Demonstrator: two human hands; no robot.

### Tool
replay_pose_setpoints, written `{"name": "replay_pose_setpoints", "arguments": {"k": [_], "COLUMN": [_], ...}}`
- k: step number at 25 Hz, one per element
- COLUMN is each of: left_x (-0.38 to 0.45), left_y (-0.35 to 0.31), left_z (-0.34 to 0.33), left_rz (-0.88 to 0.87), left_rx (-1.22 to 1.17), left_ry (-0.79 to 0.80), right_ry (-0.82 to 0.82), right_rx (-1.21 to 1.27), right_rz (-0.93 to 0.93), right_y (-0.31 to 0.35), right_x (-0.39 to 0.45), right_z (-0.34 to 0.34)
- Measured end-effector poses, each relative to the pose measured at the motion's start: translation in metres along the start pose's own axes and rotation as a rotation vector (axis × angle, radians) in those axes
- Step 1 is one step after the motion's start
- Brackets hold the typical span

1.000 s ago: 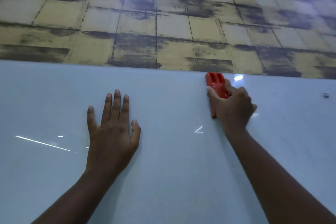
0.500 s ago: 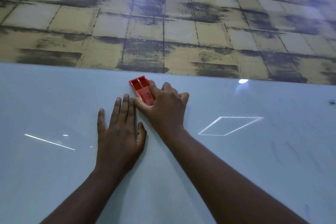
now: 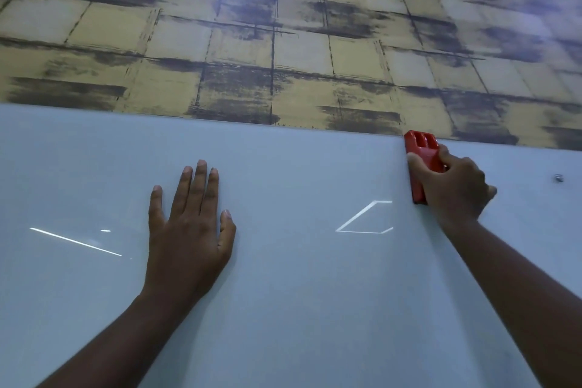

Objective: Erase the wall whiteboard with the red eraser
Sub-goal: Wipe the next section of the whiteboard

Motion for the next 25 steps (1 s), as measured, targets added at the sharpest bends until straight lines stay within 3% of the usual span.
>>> {"name": "replay_pose_setpoints", "arguments": {"k": [5,9,14,17,20,22,25], "left_x": [-0.001,-0.012,-0.038,-0.069,-0.075,-0.076,-0.077], "left_y": [-0.011,-0.089,-0.152,-0.117,-0.072,-0.066,-0.070], "left_z": [0.009,0.021,0.019,0.024,0.021,0.017,0.015], "left_rz": [0.052,0.000,-0.075,-0.098,0.063,0.092,0.084], "left_rx": [-0.004,-0.114,-0.148,-0.055,0.044,0.067,0.044], "left_ry": [-0.005,-0.036,-0.012,-0.026,-0.010,0.015,0.020], "right_ry": [-0.006,0.077,0.289,0.359,0.423,0.388,0.284], "right_rx": [0.001,0.002,0.101,0.204,0.215,0.189,0.162], "right_rz": [-0.005,0.020,0.568,0.782,0.965,0.939,0.584], "right_y": [-0.003,0.014,0.062,0.060,0.059,0.058,0.044], "right_x": [-0.011,-0.031,-0.111,-0.119,-0.097,-0.069,-0.021], "right_z": [-0.005,-0.011,-0.010,-0.007,-0.010,-0.016,-0.018]}}
Point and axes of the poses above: each hand's wrist, its own x-axis towards the middle knuckle, its own z-axis out of the back of the hand, y = z × x, the point moved 1 cm from there along x, towards the middle knuckle, and after that the axes turned 4 degrees about z, right-handed, at the moved point
